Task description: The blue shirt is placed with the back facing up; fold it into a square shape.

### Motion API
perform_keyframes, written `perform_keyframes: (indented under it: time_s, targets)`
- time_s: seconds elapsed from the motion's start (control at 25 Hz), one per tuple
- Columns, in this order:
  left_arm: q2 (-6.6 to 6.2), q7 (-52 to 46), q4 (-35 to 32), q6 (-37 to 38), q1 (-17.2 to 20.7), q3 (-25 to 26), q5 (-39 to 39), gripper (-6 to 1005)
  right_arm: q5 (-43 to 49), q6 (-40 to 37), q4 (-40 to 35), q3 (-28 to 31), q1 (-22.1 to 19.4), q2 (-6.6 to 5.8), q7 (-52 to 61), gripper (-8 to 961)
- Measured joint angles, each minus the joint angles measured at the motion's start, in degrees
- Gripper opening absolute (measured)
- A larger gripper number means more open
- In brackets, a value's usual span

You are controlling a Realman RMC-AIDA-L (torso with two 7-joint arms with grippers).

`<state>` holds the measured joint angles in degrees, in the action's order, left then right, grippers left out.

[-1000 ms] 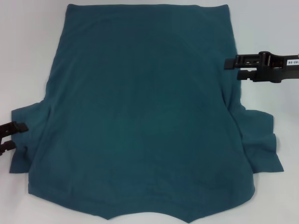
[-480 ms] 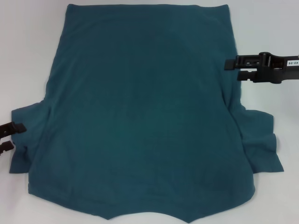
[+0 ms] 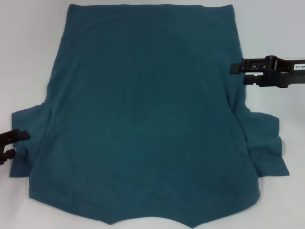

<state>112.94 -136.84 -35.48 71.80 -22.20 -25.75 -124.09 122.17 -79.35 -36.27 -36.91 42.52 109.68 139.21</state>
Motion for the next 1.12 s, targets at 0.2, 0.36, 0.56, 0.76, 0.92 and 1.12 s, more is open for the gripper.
perform_keyframes:
  time_s: [0.2, 0.36, 0.56, 0.76, 0.92, 1.12]
  targets:
    - [0.08, -0.12, 0.43, 0.0, -0.55, -0.2, -0.57, 814, 0.0, -0.07, 0.0, 0.0, -0.26, 0.0, 0.0, 791]
    - [-0.04, -1.27, 0.85, -0.06, -1.17, -0.6, -0.62, 809, 0.0, -0.27, -0.02, 0.33, -0.55, 0.0, 0.0, 791]
    - [-0.45, -2.38, 0.25, -0.11, -1.37, -0.95, -0.76, 797, 0.0, -0.32, -0.04, 0.57, -1.01, 0.0, 0.0, 791]
    - [-0.66, -2.57, 0.04, -0.35, -1.84, -1.22, -2.69, 739, 0.0, -0.46, -0.04, 1.11, -1.49, 0.0, -0.05, 791]
    - [-0.68, -2.69, -0.06, -0.51, -2.4, -1.35, -3.61, 544, 0.0, -0.46, -0.04, 1.23, -1.55, -0.11, -0.09, 790]
    - [-0.7, -3.03, -0.38, -0.95, -2.48, -2.23, -4.71, 371, 0.0, -0.44, -0.04, 1.23, -1.57, -0.18, -0.09, 790]
